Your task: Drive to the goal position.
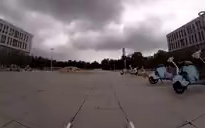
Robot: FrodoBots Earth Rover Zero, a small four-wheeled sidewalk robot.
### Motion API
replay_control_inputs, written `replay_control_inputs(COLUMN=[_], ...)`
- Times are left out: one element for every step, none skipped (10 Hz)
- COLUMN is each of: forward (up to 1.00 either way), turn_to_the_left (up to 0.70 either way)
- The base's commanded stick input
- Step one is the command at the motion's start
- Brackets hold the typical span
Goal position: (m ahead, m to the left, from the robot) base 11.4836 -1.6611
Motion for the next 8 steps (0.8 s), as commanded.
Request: replay_control_inputs(forward=[0.50, 0.50, 0.50, 0.50, 0.50, 0.50, 0.50, 0.50], turn_to_the_left=[0.01, 0.01, 0.01, 0.01, 0.01, 0.01, 0.01, 0.01])
